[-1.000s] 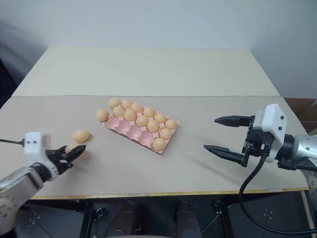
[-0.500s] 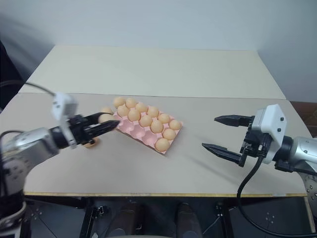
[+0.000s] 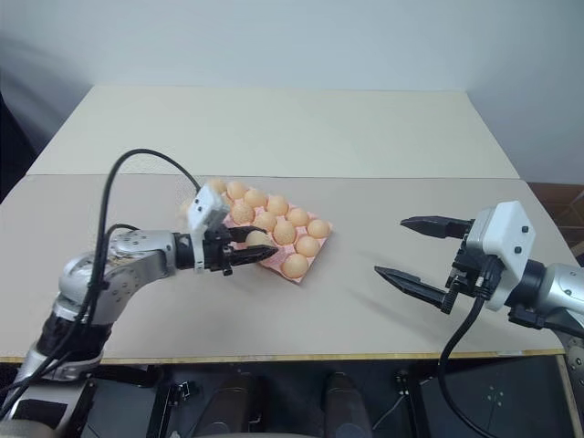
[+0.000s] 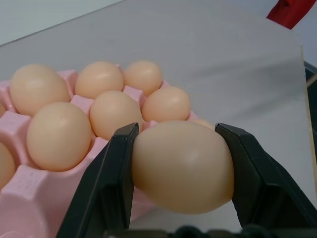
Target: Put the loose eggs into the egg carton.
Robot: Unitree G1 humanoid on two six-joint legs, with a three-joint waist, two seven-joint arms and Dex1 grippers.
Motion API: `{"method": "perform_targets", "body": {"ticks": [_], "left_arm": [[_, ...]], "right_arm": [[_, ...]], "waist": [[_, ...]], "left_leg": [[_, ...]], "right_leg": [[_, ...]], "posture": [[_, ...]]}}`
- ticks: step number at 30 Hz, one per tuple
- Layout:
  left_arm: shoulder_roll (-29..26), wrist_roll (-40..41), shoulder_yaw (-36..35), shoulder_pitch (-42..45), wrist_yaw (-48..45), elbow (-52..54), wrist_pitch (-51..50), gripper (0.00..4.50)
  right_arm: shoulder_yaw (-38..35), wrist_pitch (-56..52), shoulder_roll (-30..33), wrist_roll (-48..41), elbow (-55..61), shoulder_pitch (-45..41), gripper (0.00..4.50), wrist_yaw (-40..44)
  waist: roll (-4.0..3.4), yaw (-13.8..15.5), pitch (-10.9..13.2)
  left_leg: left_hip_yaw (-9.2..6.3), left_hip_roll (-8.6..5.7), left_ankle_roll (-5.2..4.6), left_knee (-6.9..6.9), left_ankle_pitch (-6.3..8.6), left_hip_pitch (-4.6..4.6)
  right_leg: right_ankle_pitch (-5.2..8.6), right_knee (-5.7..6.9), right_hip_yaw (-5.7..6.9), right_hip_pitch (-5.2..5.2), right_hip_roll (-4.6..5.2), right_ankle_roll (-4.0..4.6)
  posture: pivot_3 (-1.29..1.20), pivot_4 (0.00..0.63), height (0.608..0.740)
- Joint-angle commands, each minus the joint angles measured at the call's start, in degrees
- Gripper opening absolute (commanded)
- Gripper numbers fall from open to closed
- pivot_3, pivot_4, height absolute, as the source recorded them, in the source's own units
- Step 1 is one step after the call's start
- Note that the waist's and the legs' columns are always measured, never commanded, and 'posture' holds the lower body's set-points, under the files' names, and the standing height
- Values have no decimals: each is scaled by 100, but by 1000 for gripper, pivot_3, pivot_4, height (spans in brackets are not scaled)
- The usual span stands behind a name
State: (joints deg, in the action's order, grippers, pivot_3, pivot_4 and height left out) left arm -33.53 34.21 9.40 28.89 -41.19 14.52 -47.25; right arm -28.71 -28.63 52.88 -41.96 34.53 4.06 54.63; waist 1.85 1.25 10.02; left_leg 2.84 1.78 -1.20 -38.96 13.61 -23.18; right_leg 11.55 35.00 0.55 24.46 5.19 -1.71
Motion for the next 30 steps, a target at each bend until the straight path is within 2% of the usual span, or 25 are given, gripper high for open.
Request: {"method": "perform_targets", "body": {"ticks": [1, 5, 12, 18, 21, 24, 30], "left_arm": [[237, -289, 113, 235, 23, -176, 257, 2301], [395, -430, 151, 348, -115, -348, 286, 2301], [308, -378, -143, 289, -278, -166, 217, 4386], [-102, -331, -650, 216, -399, 24, 235, 4447], [-394, -284, -1189, -6, -491, 103, 461, 4447], [-747, -225, -1831, -480, -829, 224, 982, 4447], [-1652, 20, -3097, -1570, -1116, 370, 752, 4447]], "right_arm": [[-265, 48, 5, -134, 113, -17, 4500, 1], [-306, 54, -5, -145, 128, 15, 4500, 11], [-407, 74, -69, -170, 198, 177, 4500, 11], [-236, 122, -43, -138, 54, 78, 4500, 83], [-112, 152, 18, -106, -103, -101, 4500, 163], [46, 103, 110, -80, -263, -314, 4500, 232], [366, 140, 229, -44, -545, -632, 4500, 465]], "waist": [[0, 1, 0], [1, 1, 0], [1, -26, 0], [1, -60, 0], [1, -69, 0], [0, -92, 0], [0, -81, 0]], "left_leg": [[0, -1, 0, 0, 0, 0], [-3, -3, 0, 0, 0, -2], [-5, -1, 0, 0, 0, -1], [-6, 1, 0, 0, 0, 2], [-6, 1, 0, 0, 0, 2], [-5, 4, -1, 1, 0, 3], [-2, 9, 0, 3, 0, 3]], "right_leg": [[0, 0, 0, 0, 0, 0], [-10, -1, 1, 0, 1, -16], [-11, 0, 1, 0, 0, -20], [-11, 2, 1, -1, -1, -19], [-12, 1, 0, -1, -1, -20], [-11, 1, 0, 1, -2, -17], [0, 2, 2, 6, 1, 1]], "posture": [[0, 150, 740], [0, 150, 740], [0, 150, 740], [0, 150, 740], [0, 150, 740], [0, 150, 740], [0, 150, 740]]}}
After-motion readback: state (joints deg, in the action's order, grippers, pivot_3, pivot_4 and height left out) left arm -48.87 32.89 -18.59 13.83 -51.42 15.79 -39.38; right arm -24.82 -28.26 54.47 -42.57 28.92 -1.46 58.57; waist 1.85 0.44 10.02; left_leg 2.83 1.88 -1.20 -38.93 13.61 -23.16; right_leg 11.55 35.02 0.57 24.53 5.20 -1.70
